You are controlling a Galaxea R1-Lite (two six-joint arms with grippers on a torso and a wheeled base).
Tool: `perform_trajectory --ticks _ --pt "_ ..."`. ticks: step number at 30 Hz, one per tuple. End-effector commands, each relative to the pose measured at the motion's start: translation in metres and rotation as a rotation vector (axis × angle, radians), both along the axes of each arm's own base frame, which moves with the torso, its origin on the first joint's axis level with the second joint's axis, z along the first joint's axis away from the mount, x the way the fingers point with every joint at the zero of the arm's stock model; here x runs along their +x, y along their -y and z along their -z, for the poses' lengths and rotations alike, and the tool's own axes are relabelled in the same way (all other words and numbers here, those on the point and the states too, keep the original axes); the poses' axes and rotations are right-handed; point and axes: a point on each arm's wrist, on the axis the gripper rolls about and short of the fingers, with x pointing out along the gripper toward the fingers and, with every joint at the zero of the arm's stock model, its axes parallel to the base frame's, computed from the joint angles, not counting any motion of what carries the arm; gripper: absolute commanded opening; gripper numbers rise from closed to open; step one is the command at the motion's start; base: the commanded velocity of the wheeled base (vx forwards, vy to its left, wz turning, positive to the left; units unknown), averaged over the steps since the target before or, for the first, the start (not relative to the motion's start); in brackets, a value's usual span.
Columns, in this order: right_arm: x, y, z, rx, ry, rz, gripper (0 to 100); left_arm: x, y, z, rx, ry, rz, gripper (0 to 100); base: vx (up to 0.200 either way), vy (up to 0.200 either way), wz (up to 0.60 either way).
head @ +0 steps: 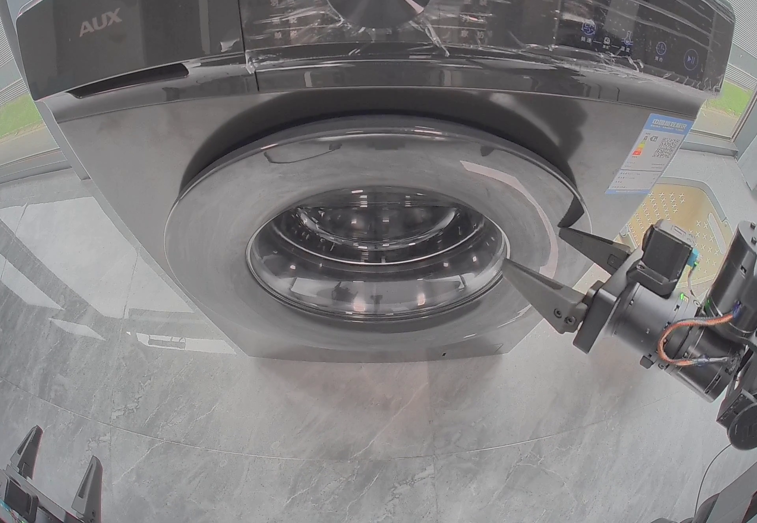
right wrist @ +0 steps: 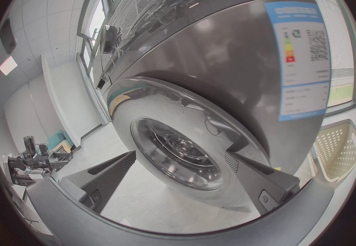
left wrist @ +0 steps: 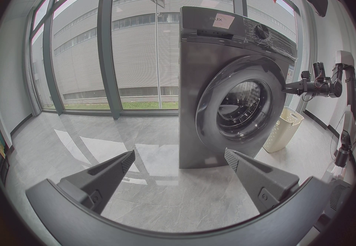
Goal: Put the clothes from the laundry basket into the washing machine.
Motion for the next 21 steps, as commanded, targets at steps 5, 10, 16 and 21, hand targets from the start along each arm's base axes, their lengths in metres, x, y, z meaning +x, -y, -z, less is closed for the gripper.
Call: perform_trajectory --ticks 5,10,16,21 --pt "-0.054 0.011 0.038 -0.096 -0.128 -0.181 100 0.0 0.0 0.004 -0.001 -0.002 0.0 100 0.0 0.0 0.0" --pt "-0.072 0.03 0.044 -0.098 -0.122 -0.19 100 0.0 0.0 0.004 -0.001 -0.002 0.0 100 0.0 0.0 0.0" --pt "-0.081 0.05 0.042 -0.076 -0.086 -0.126 100 0.0 0.0 0.004 -0.003 -0.002 0.0 100 0.0 0.0 0.0" --pt "-0.089 0.072 0.044 -0.076 -0.037 -0.014 100 0.0 0.0 0.004 -0.003 -0.002 0.001 100 0.0 0.0 0.0"
